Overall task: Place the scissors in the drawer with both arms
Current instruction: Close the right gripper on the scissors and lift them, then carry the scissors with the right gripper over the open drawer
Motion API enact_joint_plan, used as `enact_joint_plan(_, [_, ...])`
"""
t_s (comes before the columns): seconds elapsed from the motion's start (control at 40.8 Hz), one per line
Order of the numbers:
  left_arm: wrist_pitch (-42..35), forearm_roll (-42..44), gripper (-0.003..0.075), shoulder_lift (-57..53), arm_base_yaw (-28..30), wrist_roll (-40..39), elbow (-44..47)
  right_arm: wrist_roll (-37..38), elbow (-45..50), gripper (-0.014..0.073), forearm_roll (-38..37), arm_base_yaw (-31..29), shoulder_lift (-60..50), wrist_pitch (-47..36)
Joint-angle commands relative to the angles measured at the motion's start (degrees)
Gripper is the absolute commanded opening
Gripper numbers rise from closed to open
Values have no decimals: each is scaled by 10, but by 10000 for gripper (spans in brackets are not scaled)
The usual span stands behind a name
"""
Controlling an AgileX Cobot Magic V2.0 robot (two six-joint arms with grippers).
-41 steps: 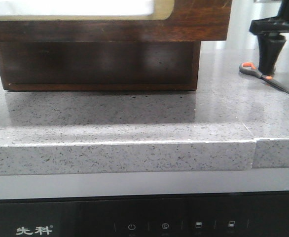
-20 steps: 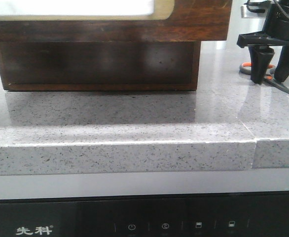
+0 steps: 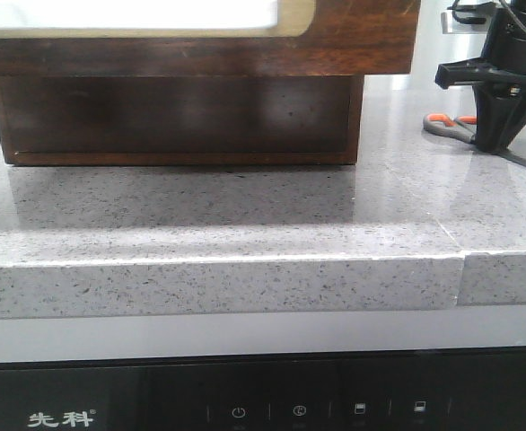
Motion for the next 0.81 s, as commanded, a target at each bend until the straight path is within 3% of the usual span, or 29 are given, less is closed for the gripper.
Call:
enact_joint_plan(0.0, [-42, -5, 491, 2, -5, -5, -14, -4, -16, 62, 12, -2, -37, -3])
enact_joint_plan(0.54, [-42, -5, 491, 2, -5, -5, -14, -13, -16, 62, 14, 0, -242, -22])
enact_joint_plan(0.785, [-42, -5, 491, 2, -5, -5, -14, -26, -14, 62, 14, 29, -343, -28])
